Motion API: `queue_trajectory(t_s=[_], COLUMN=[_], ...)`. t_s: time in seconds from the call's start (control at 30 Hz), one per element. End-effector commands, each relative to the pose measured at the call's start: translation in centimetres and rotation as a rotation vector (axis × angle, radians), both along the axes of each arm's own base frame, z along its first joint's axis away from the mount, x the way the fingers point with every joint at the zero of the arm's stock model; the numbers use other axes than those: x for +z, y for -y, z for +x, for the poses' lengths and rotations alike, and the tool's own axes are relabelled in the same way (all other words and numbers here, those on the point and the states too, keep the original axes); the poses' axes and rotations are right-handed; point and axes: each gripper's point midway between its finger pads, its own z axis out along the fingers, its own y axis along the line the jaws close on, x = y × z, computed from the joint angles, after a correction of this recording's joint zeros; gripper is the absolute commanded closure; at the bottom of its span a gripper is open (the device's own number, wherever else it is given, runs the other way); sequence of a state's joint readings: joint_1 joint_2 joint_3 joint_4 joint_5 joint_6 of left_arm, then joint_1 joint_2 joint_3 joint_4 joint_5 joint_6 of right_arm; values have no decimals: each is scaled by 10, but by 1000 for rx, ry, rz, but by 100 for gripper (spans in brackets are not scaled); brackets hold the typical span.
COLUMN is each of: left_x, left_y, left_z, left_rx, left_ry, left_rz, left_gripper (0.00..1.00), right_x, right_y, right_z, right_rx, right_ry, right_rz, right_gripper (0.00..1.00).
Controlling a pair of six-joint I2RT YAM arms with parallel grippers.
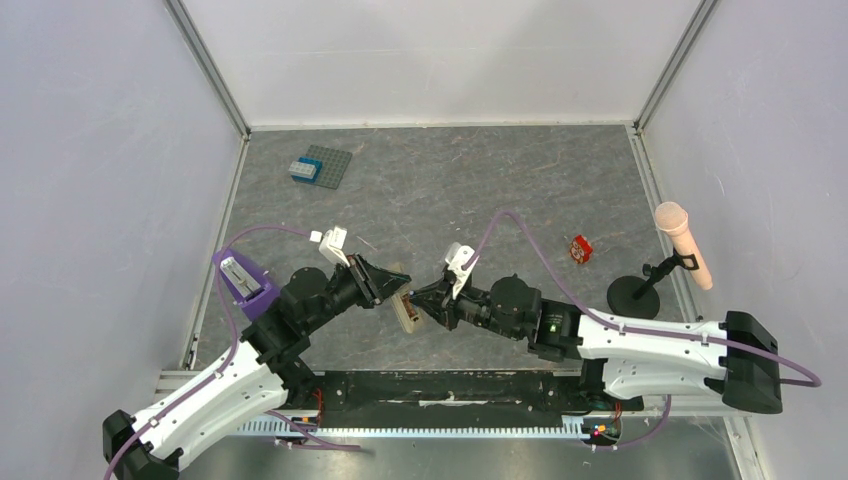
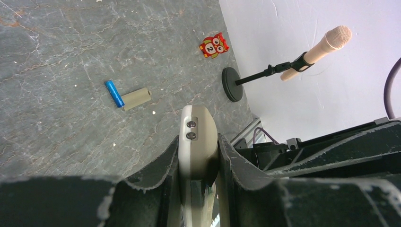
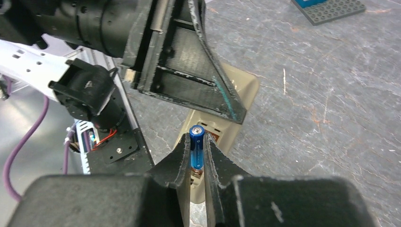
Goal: Load the batteries into the remote control
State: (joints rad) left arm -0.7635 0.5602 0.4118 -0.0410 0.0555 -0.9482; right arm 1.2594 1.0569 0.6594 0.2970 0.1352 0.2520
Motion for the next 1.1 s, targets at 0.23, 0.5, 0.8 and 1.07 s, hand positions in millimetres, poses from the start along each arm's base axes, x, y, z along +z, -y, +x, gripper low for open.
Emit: queue_trajectory(t_s=[0.23,0.5,0.8,1.07], left_x=[37,39,41,40], left_y=[6,6,5,3], left_z=[1,2,1,4], left_rx=[-18,-13,-11,10], left_ry=[64,66,69,68], left_rz=[-88,-95,-99,-92], left_gripper=[98,98,98,98], right_x=[13,2,-17,-29], right_y=[-9,-11,-9,-11], right_z=[14,16,21,23], right_rx=[-68,-91,-127,-146], right_ry=[3,-46,-71,-115], right_rz=[32,13,-52,-140], right_gripper=[97,97,95,87])
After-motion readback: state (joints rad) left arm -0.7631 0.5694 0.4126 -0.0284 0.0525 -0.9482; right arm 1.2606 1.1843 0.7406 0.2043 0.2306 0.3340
